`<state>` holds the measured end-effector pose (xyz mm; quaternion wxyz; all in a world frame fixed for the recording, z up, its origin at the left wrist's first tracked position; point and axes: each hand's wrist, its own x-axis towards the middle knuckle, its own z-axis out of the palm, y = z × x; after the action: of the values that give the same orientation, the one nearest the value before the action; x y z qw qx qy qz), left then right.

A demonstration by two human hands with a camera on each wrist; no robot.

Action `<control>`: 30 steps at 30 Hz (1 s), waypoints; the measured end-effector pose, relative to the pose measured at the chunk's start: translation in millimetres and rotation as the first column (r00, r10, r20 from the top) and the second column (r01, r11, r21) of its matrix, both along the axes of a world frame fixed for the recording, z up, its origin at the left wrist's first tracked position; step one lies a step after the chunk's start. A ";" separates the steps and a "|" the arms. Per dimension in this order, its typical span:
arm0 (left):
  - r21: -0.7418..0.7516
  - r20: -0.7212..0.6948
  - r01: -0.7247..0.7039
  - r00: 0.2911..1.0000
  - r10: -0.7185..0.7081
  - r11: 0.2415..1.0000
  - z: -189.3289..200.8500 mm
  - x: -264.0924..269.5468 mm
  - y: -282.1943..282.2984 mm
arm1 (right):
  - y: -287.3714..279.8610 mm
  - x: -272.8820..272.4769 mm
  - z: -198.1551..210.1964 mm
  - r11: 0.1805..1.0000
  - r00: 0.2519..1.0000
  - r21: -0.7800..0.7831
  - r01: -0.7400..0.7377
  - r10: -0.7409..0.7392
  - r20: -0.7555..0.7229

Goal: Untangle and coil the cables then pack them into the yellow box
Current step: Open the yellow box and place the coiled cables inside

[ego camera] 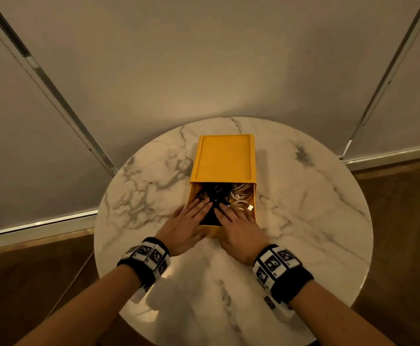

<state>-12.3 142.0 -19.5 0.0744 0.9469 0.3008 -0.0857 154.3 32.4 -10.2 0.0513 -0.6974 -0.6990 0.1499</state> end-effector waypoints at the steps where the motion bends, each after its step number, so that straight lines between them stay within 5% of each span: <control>1: -0.006 -0.014 -0.024 1.000 0.023 1.000 -1.7 1.0 0.4 | 1.0 -0.4 -1.6 1.000 1.000 -0.004 0.005 -0.005 0.018; 7: 0.048 -0.038 0.001 0.999 0.001 0.999 7.5 5.8 5.8 | -2.3 7.0 -0.6 0.996 0.998 0.088 0.033 -0.029 -0.047; 12: -0.064 0.301 -0.097 0.947 0.112 0.993 55.8 32.8 41.0 | -2.5 29.4 10.1 0.997 0.999 0.073 0.040 -0.039 -0.005; 14: -0.001 0.239 -0.101 0.966 0.098 0.995 70.2 53.4 68.3 | 7.3 36.5 16.5 1.000 0.998 0.007 0.013 -0.013 0.059; 17: -0.010 -0.057 -0.086 0.995 0.085 0.996 78.4 86.8 100.2 | 27.5 35.2 20.8 0.996 0.983 -0.056 -0.067 0.075 0.167; 21: -0.006 -0.393 -0.044 0.919 0.038 0.999 69.7 103.9 116.4 | 49.9 43.9 17.8 0.993 0.977 -0.117 -0.030 0.053 0.204; 30: -0.185 -0.267 -0.160 0.958 0.107 0.970 50.0 65.2 98.9 | 60.7 78.5 18.2 0.983 0.977 -0.136 -0.119 0.141 0.159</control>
<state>52.9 240.9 30.5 0.1379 0.8926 0.3611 -0.2320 232.8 93.1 8.0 -0.0619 -0.6621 -0.7341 0.1374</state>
